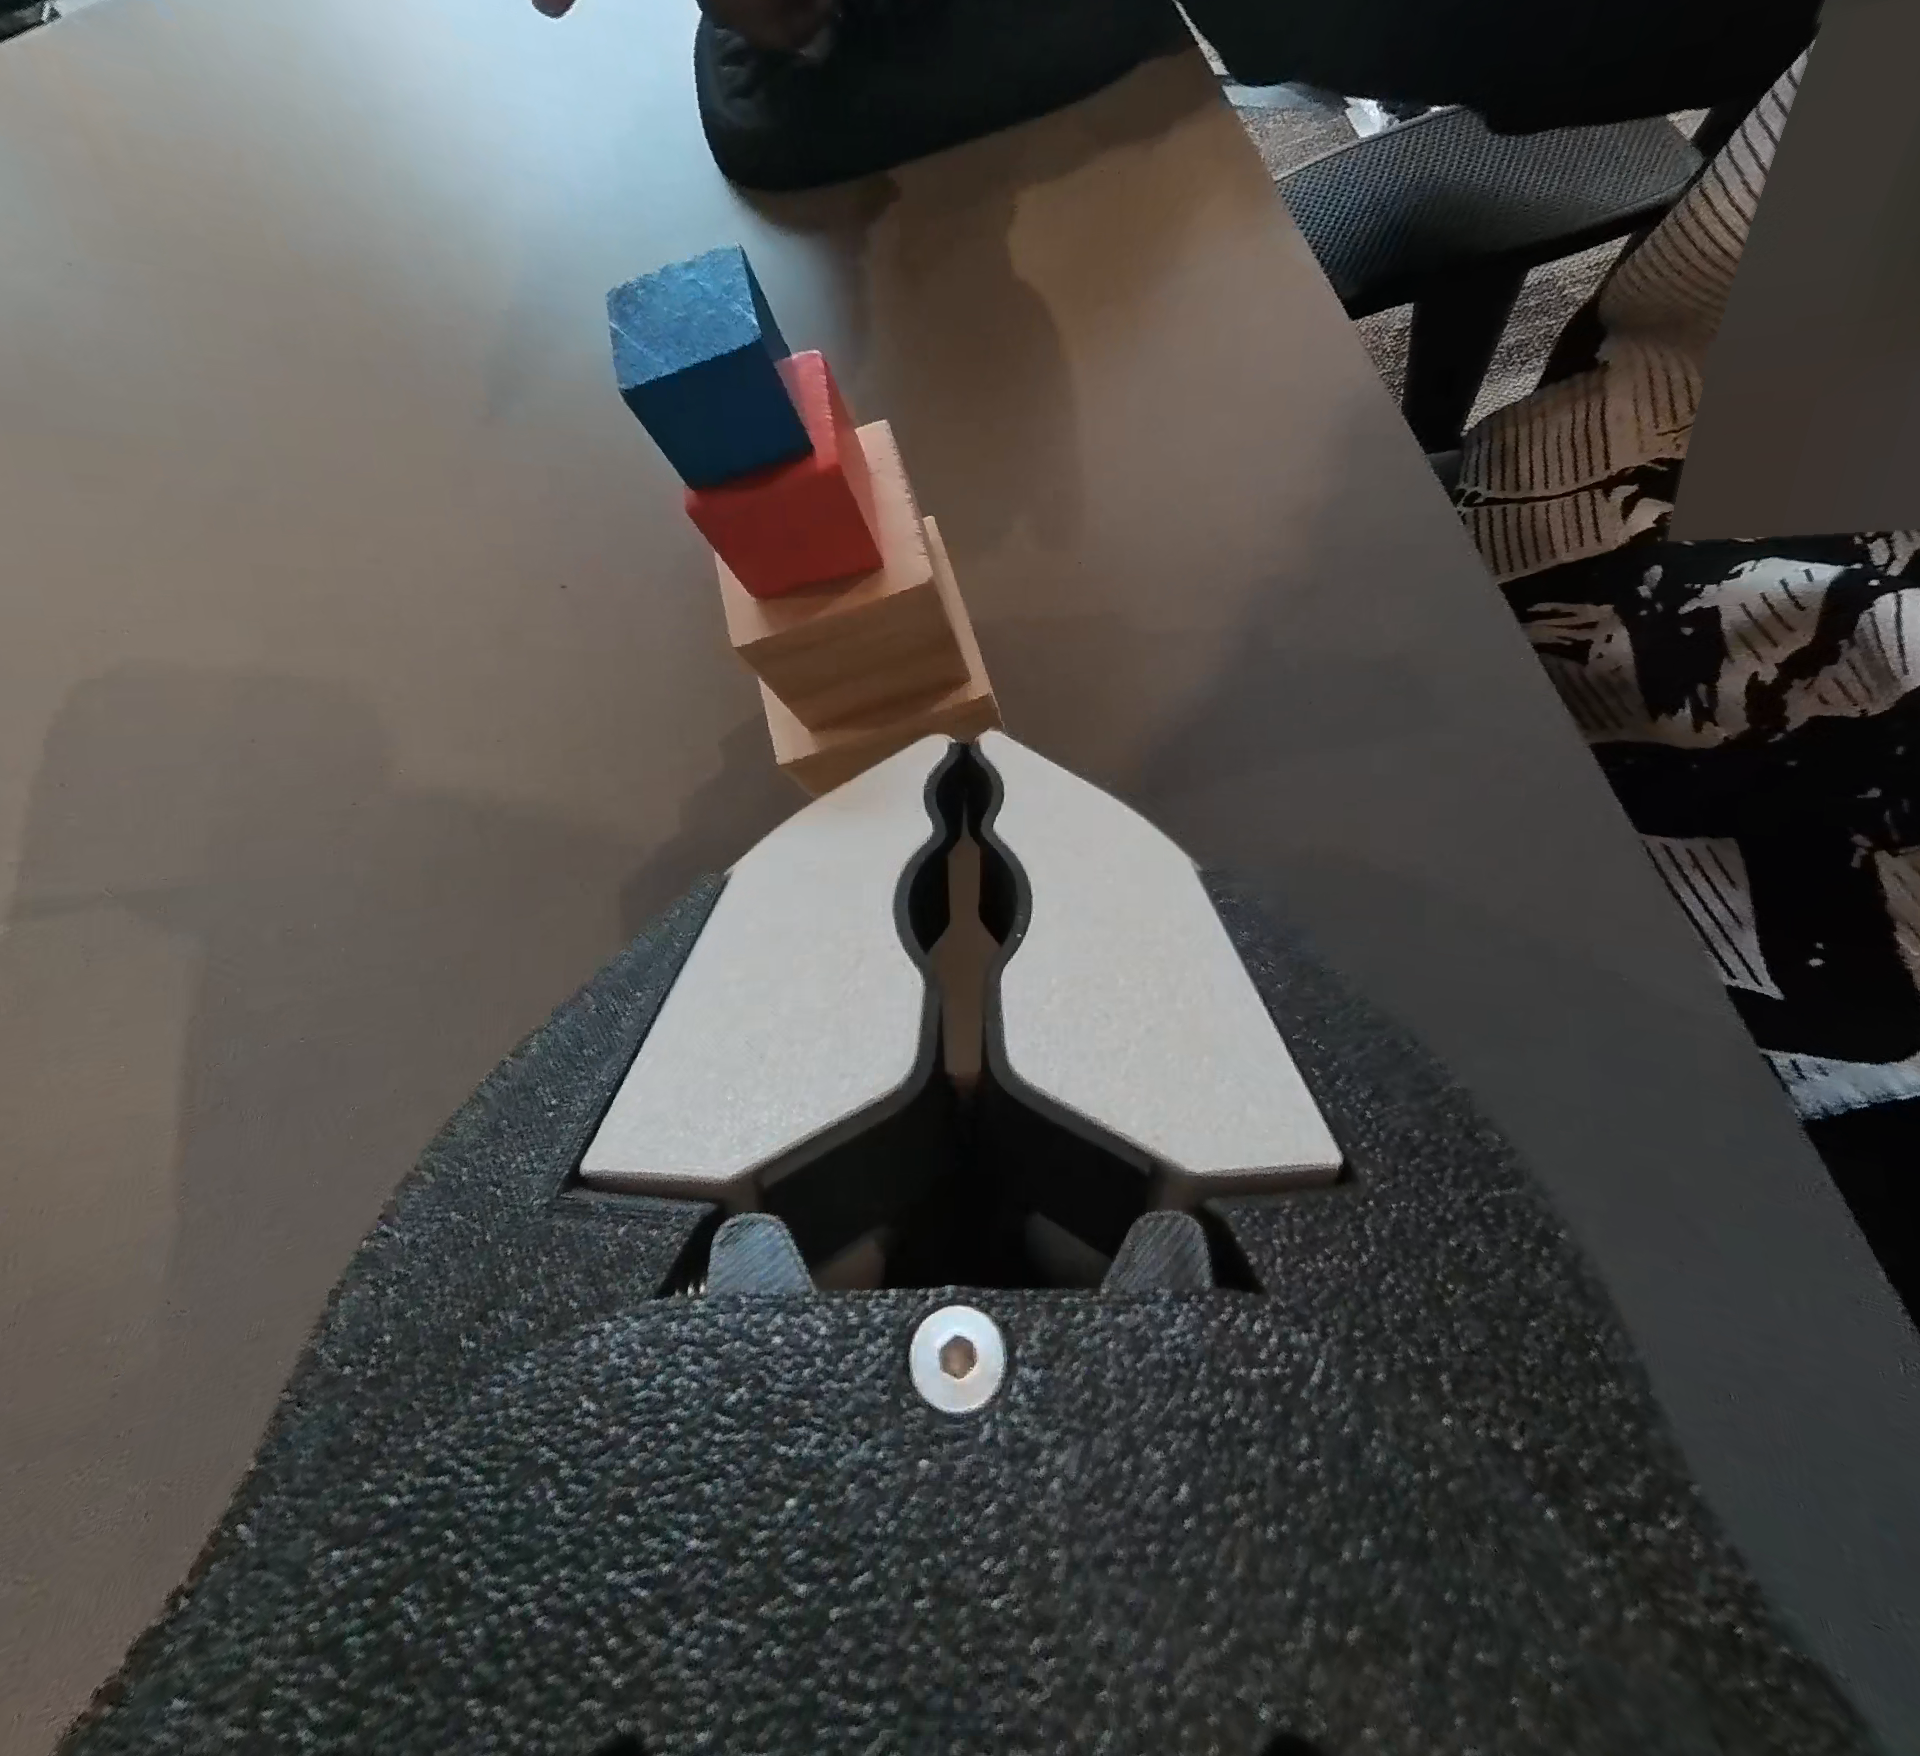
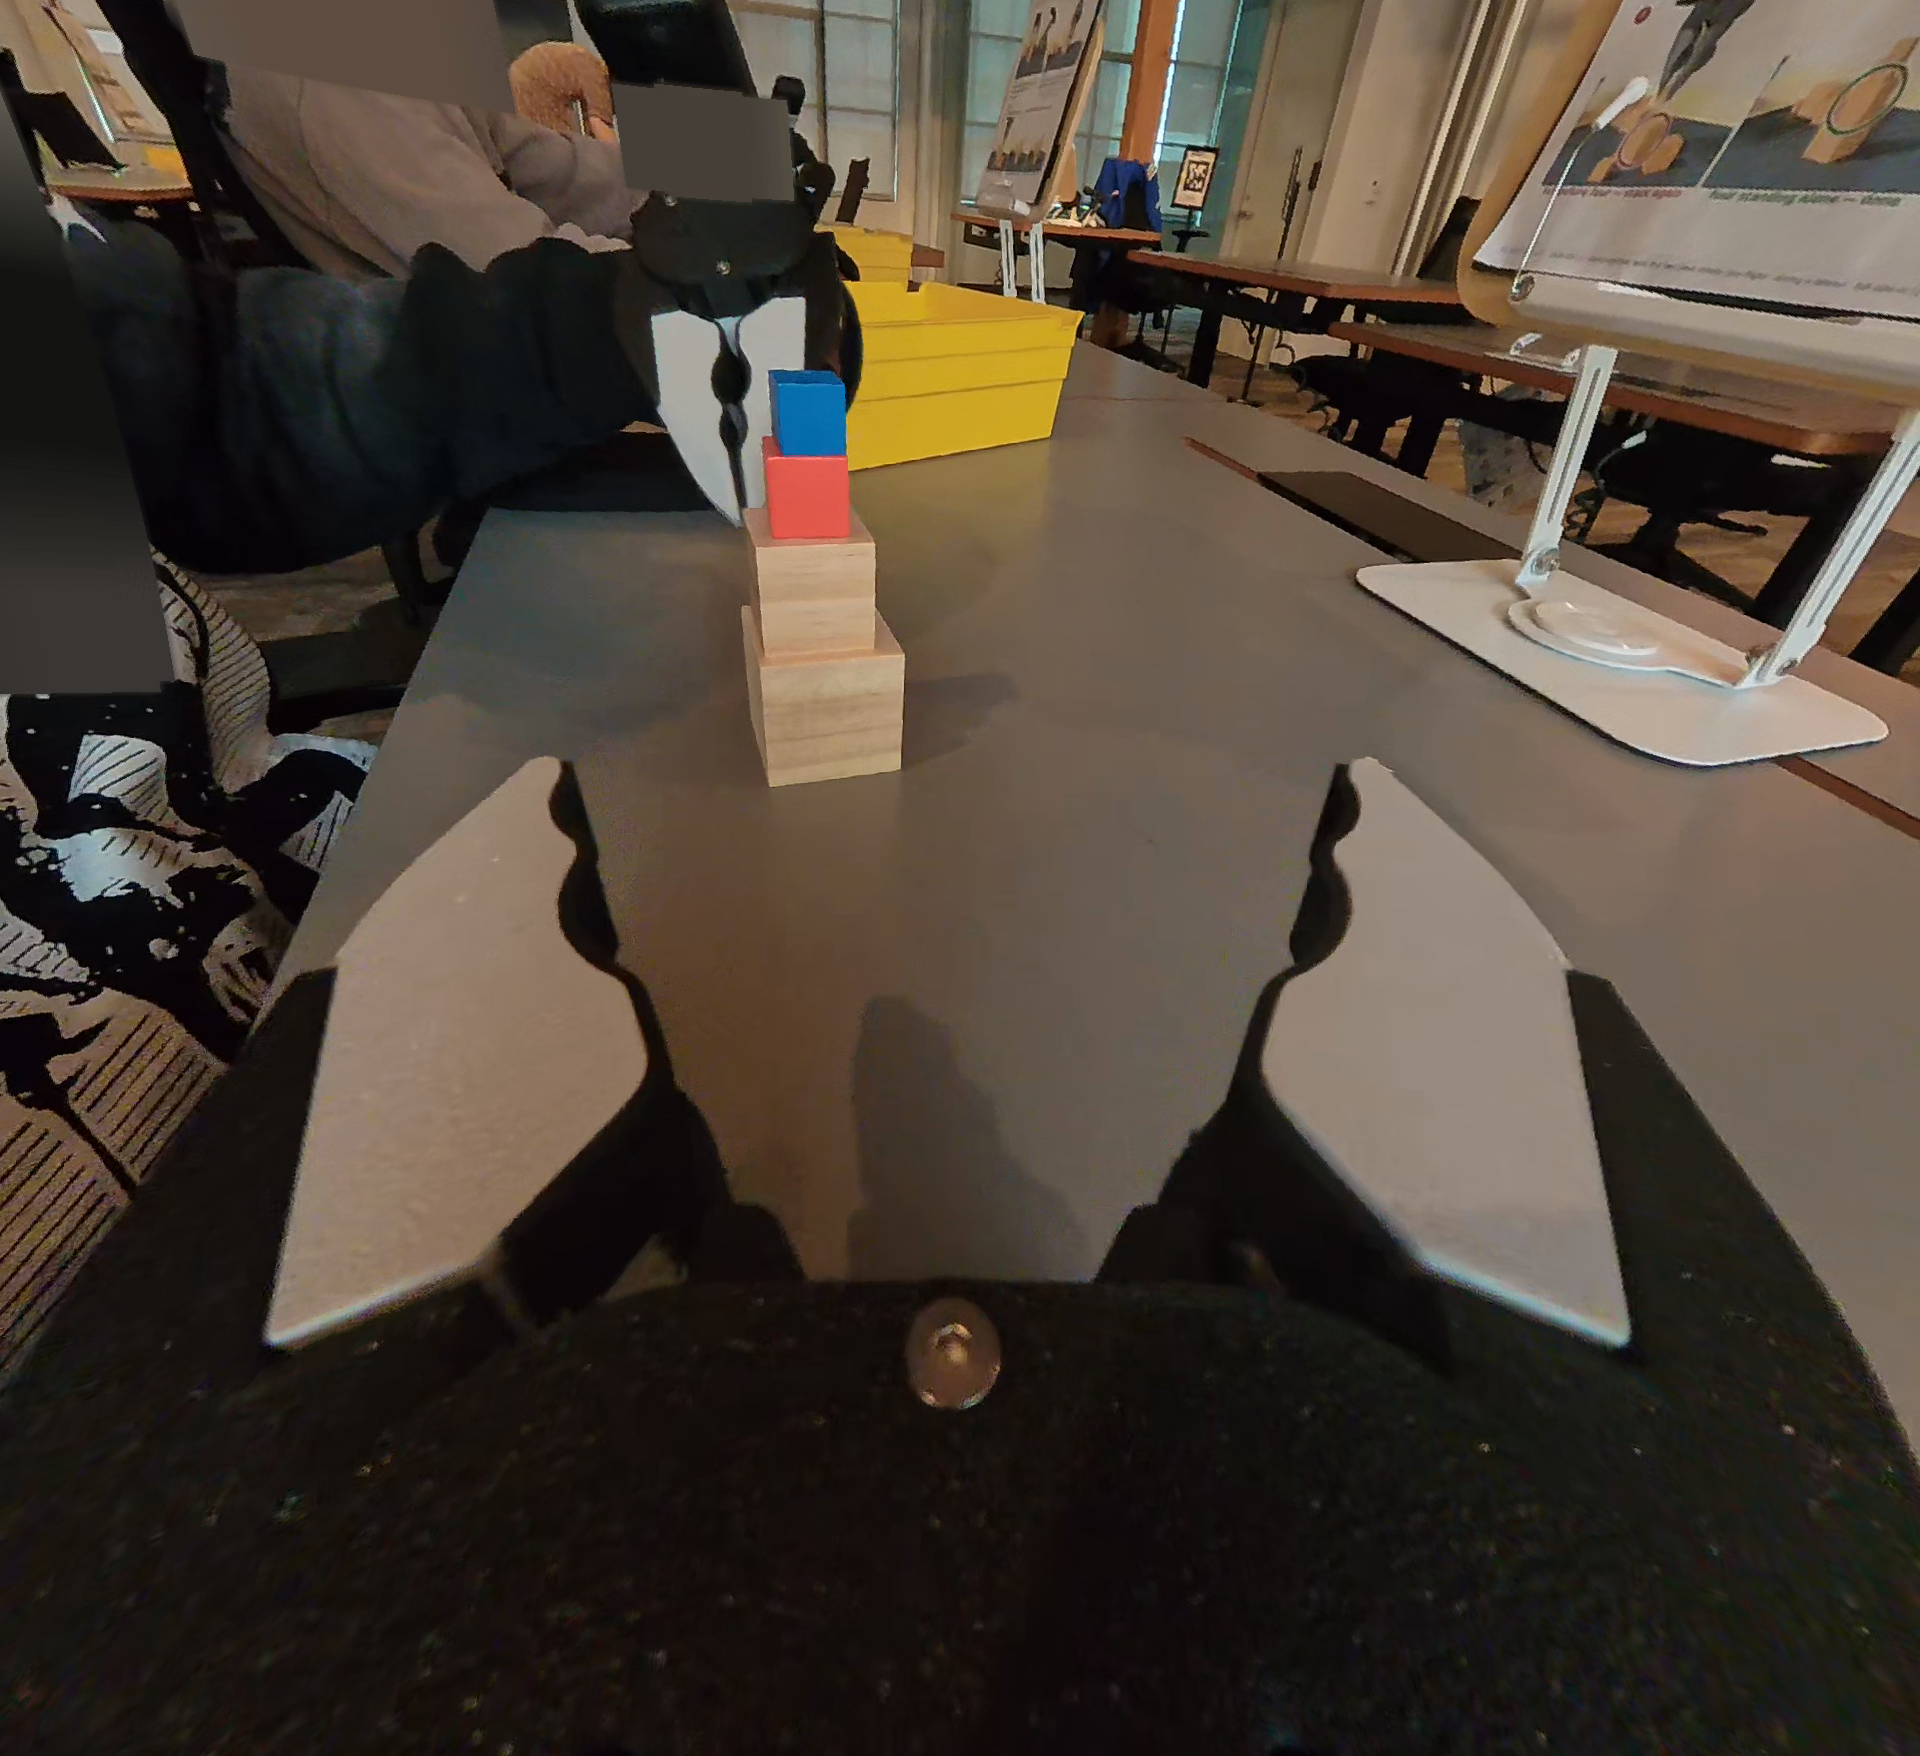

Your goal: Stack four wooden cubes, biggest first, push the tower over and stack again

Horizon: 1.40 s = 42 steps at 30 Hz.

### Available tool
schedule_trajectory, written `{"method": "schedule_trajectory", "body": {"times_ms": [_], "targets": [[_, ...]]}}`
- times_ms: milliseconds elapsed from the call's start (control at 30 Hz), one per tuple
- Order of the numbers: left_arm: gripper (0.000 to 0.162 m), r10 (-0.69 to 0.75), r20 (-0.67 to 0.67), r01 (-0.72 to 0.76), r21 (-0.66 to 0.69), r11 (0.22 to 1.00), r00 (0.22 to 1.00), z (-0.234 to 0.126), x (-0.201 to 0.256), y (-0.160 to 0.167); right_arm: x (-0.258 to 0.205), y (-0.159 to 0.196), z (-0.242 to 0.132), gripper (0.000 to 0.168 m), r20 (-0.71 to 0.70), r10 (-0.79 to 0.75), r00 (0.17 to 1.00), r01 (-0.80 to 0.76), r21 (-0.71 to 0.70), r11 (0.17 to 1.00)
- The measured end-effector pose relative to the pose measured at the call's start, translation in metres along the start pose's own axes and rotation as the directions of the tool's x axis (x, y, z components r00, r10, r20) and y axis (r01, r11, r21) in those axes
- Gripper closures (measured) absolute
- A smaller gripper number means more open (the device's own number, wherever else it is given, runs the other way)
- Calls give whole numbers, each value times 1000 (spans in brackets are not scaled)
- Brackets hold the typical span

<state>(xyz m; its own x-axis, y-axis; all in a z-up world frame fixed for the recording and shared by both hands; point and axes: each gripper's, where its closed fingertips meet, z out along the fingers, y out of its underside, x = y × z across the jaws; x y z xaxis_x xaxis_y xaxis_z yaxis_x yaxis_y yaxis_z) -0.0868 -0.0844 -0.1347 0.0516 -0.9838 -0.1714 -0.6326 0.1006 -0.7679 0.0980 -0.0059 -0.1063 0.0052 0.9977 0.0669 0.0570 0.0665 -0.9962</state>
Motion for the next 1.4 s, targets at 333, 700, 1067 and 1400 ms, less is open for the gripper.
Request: {"method": "schedule_trajectory", "body": {"times_ms": [333, 700, 1067, 1400], "targets": [[162, 39, -32, -40, -48, 998, 999, 10, -3, 6, 2, 1, 1, 21, -13, 6, 1000, -7, -12, 1000], [162, 96, -85, -104, -99, 990, 992, 23, -6, 1, 2, 0, 0, 25, -8, 16, 1000, -16, -3, 1000], [162, 109, -123, -127, -153, 980, 986, 22, 0, 4, 2, 0, 0, 26, -7, 15, 1000, -15, -2, 1000], [162, 145, -143, -175, -235, 956, 979, 29, 0, 18, 2, 0, 0, 28, -6, 13, 1000, -13, 2, 1000]]}}
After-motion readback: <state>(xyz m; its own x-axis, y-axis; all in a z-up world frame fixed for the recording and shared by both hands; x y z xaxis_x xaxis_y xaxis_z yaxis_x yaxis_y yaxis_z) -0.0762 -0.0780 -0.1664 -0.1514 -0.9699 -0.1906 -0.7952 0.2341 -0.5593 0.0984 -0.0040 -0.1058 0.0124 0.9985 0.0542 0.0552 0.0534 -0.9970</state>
